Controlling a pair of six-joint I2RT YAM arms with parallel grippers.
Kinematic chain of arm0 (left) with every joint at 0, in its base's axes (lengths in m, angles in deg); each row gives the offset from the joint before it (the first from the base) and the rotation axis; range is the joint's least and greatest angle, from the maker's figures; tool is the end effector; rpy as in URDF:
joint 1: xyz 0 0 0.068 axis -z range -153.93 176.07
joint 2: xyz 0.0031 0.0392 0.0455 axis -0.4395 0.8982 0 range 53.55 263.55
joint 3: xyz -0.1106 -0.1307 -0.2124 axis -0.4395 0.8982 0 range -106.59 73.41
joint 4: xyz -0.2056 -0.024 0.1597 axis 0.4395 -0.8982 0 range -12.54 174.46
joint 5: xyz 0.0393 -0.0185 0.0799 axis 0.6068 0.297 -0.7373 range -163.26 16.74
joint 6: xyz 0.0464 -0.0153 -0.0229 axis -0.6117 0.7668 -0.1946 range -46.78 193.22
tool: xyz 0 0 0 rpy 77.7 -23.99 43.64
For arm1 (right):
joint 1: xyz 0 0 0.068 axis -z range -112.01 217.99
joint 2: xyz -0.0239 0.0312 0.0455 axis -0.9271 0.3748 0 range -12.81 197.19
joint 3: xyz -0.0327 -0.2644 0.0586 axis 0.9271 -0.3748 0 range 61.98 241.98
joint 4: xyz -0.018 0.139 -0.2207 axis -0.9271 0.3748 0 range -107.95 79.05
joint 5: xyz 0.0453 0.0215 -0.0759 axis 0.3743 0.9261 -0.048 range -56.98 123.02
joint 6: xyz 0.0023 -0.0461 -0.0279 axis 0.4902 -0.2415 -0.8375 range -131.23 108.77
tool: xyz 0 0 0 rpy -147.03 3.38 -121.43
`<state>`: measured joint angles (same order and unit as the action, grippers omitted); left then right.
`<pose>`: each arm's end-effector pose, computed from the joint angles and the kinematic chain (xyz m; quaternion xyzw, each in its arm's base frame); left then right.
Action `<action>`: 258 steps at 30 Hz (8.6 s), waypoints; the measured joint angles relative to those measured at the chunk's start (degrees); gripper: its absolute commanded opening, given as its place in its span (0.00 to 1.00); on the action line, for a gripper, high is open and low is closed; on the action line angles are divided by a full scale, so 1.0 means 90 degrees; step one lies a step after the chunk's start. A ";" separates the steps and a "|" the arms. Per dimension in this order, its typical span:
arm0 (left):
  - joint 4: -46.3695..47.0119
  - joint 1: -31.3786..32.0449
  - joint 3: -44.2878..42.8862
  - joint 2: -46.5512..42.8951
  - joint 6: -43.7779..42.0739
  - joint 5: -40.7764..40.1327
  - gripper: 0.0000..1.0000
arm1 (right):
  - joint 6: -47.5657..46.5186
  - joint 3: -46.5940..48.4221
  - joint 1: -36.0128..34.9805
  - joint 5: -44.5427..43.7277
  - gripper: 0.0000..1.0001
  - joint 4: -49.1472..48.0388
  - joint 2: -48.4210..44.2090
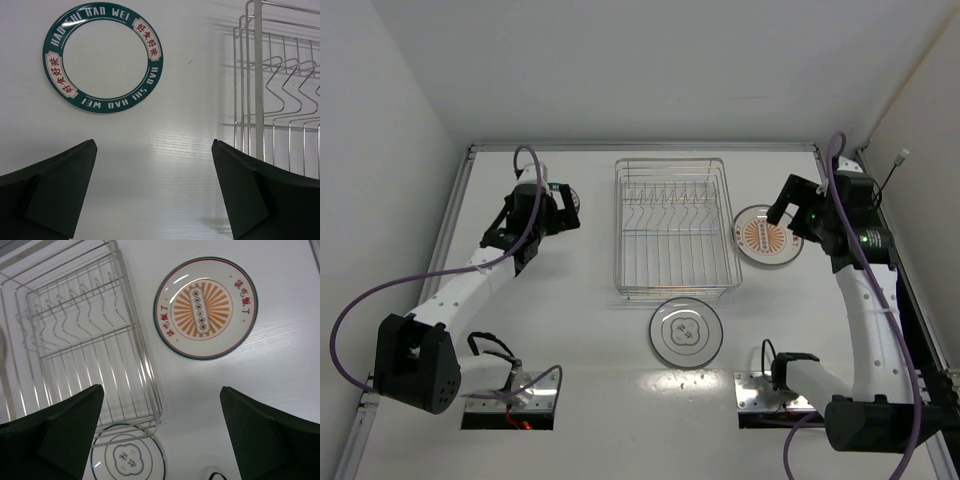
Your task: Load the plates into the dish rack
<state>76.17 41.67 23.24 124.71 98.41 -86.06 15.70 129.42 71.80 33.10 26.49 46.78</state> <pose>0.2716 -0.0676 0.2784 -0.1278 0.8497 -0.0848 0.5044 0.2085 -0.0139 0.3687 0.2365 0.8615 0.0906 0.4400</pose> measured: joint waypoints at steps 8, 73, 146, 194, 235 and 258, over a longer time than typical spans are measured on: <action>-0.0044 0.0124 0.0000 0.0000 0.0044 -0.0253 1.00 | 0.0199 -0.0185 0.0619 0.0202 1.00 -0.0165 0.0015; -0.0597 0.0355 -0.0185 0.0289 0.0061 -0.0712 1.00 | 0.0648 0.1185 0.0270 -0.1154 0.00 -0.1807 0.2137; -0.0826 0.0291 -0.0427 0.1183 -0.0087 -0.2154 1.00 | -0.0622 0.1197 -0.3281 -0.2198 1.00 -0.1501 0.2497; -0.3060 0.0136 -0.6084 0.7023 -0.0746 -0.3062 0.00 | 0.0702 -0.3487 -0.3939 0.0544 1.00 -0.1372 -0.1205; 0.0512 0.2200 -0.5795 0.2752 -0.0095 0.0804 0.00 | 0.1960 -0.3820 -0.3895 -0.0872 1.00 -0.0160 -0.4779; 0.3162 0.2739 -0.4728 0.4670 0.2494 0.1851 0.00 | 0.2188 -0.3946 -0.3895 -0.1178 1.00 0.0134 -0.5217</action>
<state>104.63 66.32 -19.31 166.74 120.85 -69.40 35.40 93.90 36.75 22.50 27.70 -0.17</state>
